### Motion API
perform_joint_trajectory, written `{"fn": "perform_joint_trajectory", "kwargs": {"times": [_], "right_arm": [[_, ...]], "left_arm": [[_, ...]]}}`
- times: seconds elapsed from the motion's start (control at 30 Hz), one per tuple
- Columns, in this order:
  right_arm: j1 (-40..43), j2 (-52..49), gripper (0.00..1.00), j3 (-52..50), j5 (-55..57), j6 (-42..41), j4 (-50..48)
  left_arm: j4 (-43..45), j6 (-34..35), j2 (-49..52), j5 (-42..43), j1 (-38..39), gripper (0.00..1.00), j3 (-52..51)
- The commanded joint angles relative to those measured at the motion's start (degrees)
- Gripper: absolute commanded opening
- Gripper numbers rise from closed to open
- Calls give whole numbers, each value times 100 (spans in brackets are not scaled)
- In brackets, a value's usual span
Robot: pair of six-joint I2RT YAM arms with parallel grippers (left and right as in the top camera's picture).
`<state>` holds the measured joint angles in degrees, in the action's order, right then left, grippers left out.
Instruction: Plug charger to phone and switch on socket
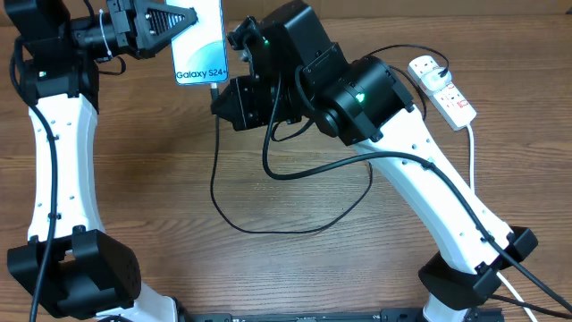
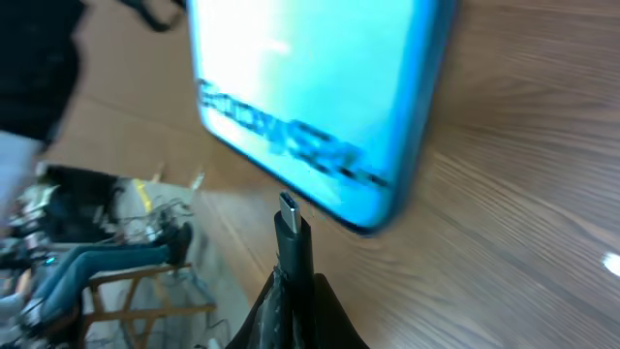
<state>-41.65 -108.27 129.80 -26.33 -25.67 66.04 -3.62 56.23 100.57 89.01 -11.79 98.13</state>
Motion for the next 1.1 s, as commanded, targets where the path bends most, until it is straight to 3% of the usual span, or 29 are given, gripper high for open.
{"fn": "perform_joint_trajectory", "kwargs": {"times": [0.0, 1.07], "right_arm": [[20, 251, 4, 52, -531, 22, -120], [13, 175, 4, -160, -22, -656, -256]], "left_arm": [[22, 127, -50, 160, -13, 4, 103], [92, 297, -50, 155, -15, 4, 103]]}}
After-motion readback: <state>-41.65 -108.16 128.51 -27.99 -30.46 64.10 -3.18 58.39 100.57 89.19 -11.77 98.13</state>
